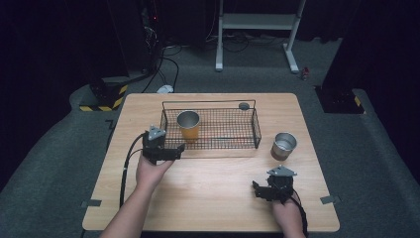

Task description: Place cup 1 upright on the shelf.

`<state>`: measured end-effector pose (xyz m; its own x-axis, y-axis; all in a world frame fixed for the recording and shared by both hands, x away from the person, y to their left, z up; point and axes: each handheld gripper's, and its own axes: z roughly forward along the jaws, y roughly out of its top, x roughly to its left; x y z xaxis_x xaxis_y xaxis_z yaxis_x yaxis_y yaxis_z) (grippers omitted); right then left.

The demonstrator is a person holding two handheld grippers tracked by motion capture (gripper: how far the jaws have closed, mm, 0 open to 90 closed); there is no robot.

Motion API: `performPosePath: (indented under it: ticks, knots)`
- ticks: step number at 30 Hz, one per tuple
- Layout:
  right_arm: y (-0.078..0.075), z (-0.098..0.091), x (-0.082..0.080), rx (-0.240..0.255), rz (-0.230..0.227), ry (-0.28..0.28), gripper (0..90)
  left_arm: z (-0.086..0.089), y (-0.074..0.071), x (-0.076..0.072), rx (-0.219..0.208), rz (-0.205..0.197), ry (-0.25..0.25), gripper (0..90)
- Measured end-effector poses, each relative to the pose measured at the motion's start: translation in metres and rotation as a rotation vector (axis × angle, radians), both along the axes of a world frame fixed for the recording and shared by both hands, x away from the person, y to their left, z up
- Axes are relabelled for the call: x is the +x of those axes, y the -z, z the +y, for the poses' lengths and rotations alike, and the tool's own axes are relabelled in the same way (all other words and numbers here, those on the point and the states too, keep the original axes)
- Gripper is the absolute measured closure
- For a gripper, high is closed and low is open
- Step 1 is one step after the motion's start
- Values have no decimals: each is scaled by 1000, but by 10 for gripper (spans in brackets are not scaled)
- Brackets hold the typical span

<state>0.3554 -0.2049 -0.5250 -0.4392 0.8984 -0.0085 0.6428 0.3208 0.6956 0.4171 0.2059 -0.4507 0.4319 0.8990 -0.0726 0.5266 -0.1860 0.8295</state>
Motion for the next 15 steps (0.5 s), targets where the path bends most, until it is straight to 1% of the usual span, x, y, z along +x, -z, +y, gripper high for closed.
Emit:
performPosePath:
  ticks: [1,3,5,6,7,10,11,12,13,15]
  knots:
    - [0,0,0,-1,0,-1,88,2,3,-4,-1,3,6,10]
    - [0,0,0,-1,0,-1,88,5,5,-9,-6,2,6,11]
    - [0,0,0,0,0,0,88,6,7,-11,-9,4,6,15]
    - [0,0,0,0,0,0,88,8,10,-15,-4,8,12,15]
    - [0,0,0,0,0,0,88,8,10,-15,-4,8,12,15]
    - [0,0,0,0,0,0,88,13,18,-22,-7,24,18,15]
    - [0,0,0,0,0,0,88,13,18,-22,-7,24,18,17]
    - [0,0,0,0,0,0,88,16,22,-27,-3,35,22,20]
    - [0,0,0,0,0,0,88,16,22,-27,-3,35,22,20]
    - [0,0,0,0,0,0,88,21,28,-35,-7,53,25,22]
